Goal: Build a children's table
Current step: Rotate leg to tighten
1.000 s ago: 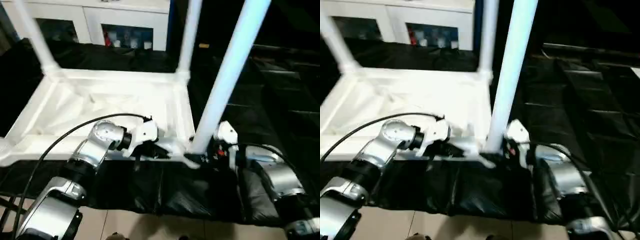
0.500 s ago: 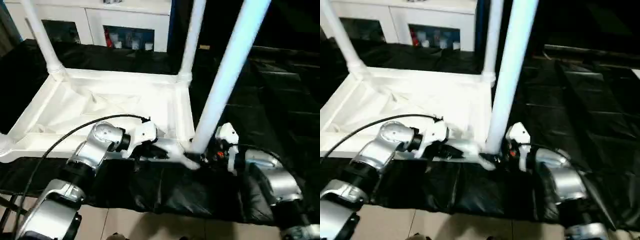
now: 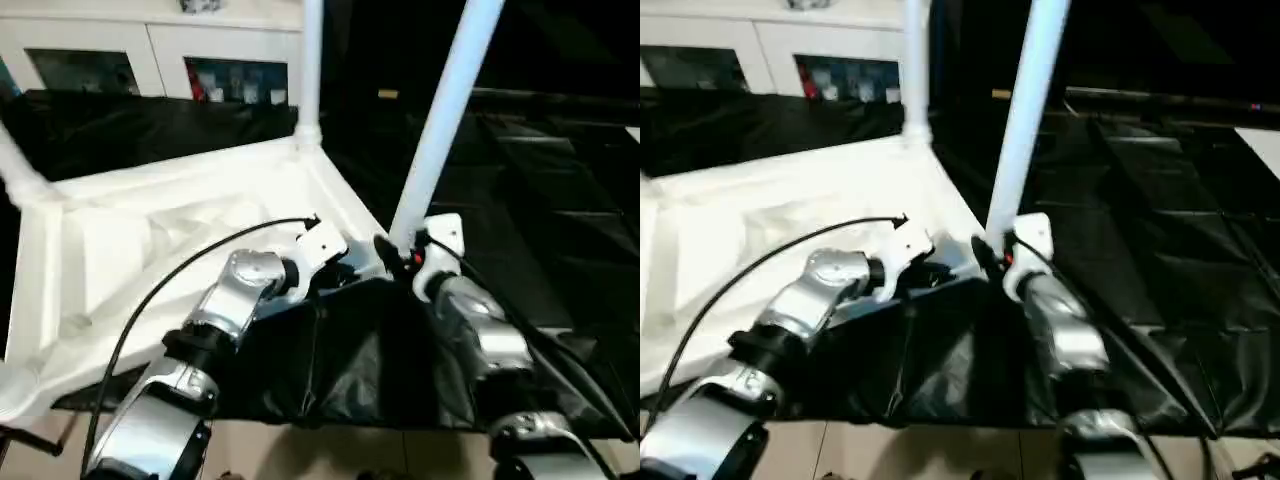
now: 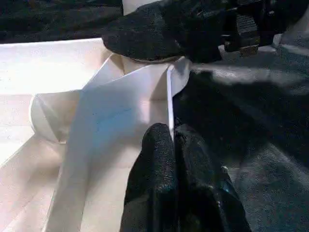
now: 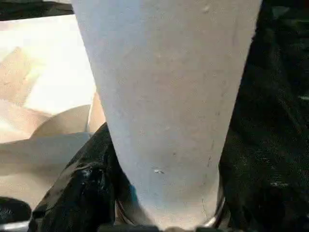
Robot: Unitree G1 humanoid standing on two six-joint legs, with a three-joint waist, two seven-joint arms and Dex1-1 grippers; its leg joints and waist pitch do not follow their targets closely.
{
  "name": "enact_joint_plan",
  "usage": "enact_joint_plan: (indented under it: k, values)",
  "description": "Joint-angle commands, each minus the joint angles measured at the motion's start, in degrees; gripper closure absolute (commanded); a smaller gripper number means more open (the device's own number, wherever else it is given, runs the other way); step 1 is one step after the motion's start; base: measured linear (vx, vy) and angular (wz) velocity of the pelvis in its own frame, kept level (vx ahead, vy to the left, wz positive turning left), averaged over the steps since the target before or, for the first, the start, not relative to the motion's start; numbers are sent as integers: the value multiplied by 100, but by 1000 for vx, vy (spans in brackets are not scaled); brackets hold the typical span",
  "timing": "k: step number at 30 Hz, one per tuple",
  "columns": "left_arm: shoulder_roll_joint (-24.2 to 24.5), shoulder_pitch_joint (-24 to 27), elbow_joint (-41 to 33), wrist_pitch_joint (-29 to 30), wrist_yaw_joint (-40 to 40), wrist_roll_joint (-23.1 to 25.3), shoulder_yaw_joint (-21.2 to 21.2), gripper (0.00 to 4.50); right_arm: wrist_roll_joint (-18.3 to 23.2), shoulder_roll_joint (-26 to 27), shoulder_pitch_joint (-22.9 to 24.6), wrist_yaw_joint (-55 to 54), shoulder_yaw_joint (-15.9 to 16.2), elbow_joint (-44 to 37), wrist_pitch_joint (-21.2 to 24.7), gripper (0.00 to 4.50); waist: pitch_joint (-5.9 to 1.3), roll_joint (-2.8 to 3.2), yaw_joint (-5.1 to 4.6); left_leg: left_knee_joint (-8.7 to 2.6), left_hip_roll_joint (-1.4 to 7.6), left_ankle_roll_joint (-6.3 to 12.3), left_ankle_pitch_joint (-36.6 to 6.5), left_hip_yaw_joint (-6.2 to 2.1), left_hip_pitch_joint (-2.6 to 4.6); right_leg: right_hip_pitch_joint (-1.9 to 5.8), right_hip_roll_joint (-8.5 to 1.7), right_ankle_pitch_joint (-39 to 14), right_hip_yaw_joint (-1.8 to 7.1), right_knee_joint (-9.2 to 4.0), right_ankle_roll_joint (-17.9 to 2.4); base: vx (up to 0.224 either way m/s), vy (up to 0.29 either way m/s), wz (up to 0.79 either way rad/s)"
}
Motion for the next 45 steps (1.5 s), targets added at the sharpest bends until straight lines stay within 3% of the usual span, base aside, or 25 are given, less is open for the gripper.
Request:
enact_joint_plan:
  k: [1, 2, 3, 9, 11, 16, 23, 28, 29, 38, 43, 45]
  values:
    - [-484, 91, -49, -84, -243, -68, -444, 450, -104, 423, -139, 172, 444, 256, 33, 138, -328, 14, 30, -362, 81, 242, -1209, 20, -30, 275, -258, -1287, 219, -386, -1170, 0, 0, 0]
    - [-444, 117, -87, -128, -307, -80, -454, 450, -64, 404, -142, 243, 411, 258, 20, 124, -324, 11, 29, -363, 82, 265, -1197, 22, -35, 276, -257, -1264, 219, -384, -1189, 0, 0, 0]
    - [-366, 155, -143, -173, -403, -106, -460, 450, 8, 339, -128, 411, 383, 236, 2, 117, -316, -30, 35, -366, 83, 293, -1195, 22, -38, 281, -264, -1331, 217, -381, -1182, 0, 0, 0]
    - [85, 271, -310, -490, -1112, -238, -482, 450, 103, -153, 46, 1323, 479, -18, -87, 67, -335, -16, 58, -344, 94, 471, -918, 30, -42, 303, -269, -938, 220, -337, -1303, 0, 0, 0]
    - [238, 268, -301, -600, -1317, -222, -499, 450, 158, -344, 130, 1718, 542, -159, -69, 67, -329, -19, 55, -340, 93, 557, -871, 34, -55, 316, -250, -734, 215, -320, -1355, 0, 0, 0]
    - [544, 197, -220, -816, -1718, -207, -523, 450, 360, -824, 449, 2843, 820, -730, 155, 67, -308, -21, 61, -351, 113, 541, -1065, 37, -27, 300, -263, -1044, 218, -354, -1342, 0, 0, 0]
    - [824, 99, -193, -998, -2330, -282, -535, 450, 611, -1661, 952, 4477, 1340, -1639, 524, 67, -290, -21, 185, -353, 151, 527, -1161, 47, 2, 280, -267, -1023, 230, -340, -1388, 0, 0, 0]
    - [970, 92, -183, -1136, -2679, -328, -608, 450, 687, -2080, 1050, 5167, 1552, -1960, 777, 121, -286, -25, 257, -349, 154, 485, -1181, 51, -9, 289, -272, -1139, 225, -341, -1349, 0, 0, 0]
    - [996, 95, -179, -1163, -2728, -331, -617, 450, 704, -2124, 1063, 5218, 1569, -2017, 827, 130, -277, 0, 267, -354, 157, 475, -1174, 47, -10, 282, -275, -1145, 227, -342, -1343, 0, 0, 0]
    - [1080, 145, -175, -1162, -2862, -399, -560, 450, 845, -2136, 1213, 5297, 1623, -2286, 1141, 186, -282, -20, 307, -359, 152, 392, -1189, 46, -6, 279, -275, -1188, 223, -345, -1313, 0, 0, 0]
    - [953, 218, -234, -903, -2559, -443, -474, 450, 967, -1887, 1315, 4874, 1343, -2253, 1279, 189, -283, -23, 314, -362, 156, 372, -1189, 45, -7, 274, -284, -1232, 224, -349, -1305, 0, 0, 0]
    - [879, 205, -208, -814, -2396, -441, -431, 450, 981, -1749, 1302, 4624, 1223, -2179, 1273, 192, -262, -29, 288, -386, 148, 314, -1326, 36, -16, 267, -285, -1524, 220, -380, -1223, 0, 0, 0]
